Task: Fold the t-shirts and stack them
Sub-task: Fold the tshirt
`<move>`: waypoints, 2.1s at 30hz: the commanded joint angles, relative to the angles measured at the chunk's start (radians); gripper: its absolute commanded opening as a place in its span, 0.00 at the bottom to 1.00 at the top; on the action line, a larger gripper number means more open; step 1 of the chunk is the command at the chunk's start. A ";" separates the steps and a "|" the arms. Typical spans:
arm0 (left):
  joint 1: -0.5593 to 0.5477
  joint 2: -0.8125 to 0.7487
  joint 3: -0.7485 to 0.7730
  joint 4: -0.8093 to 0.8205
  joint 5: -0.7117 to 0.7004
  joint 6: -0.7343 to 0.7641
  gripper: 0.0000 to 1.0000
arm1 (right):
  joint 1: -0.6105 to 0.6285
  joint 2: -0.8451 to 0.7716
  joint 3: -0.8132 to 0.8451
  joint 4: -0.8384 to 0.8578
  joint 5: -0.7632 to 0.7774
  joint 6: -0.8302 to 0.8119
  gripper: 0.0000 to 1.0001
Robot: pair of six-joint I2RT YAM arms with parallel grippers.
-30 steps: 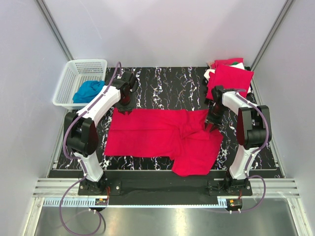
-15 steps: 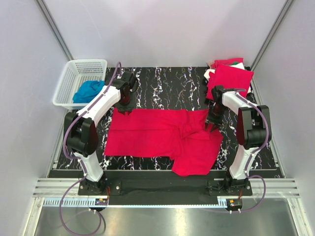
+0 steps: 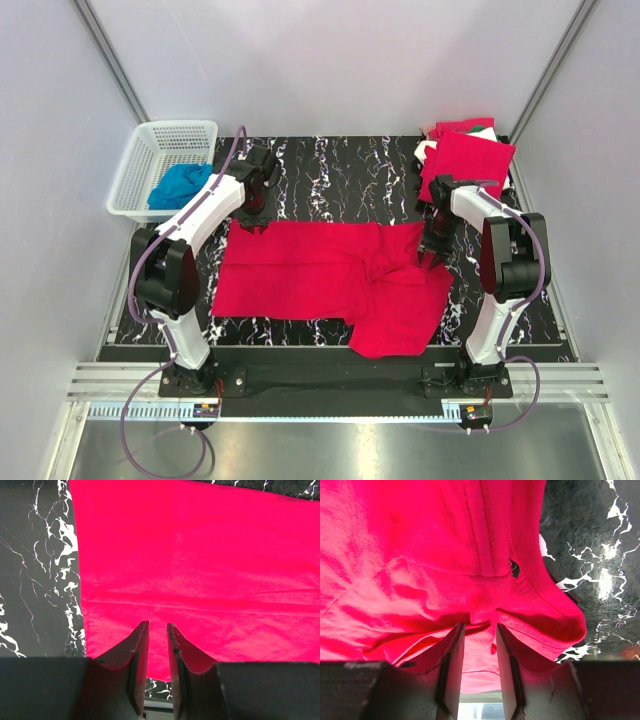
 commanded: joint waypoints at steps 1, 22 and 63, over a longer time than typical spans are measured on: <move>-0.001 -0.021 0.022 0.005 -0.003 -0.005 0.26 | 0.006 0.013 0.010 -0.021 0.008 -0.020 0.39; -0.001 -0.016 0.024 0.008 0.011 -0.042 0.25 | 0.006 -0.039 -0.027 -0.025 -0.060 -0.003 0.01; -0.003 -0.045 0.025 0.016 0.003 -0.037 0.25 | 0.035 -0.122 0.072 -0.127 -0.019 0.028 0.36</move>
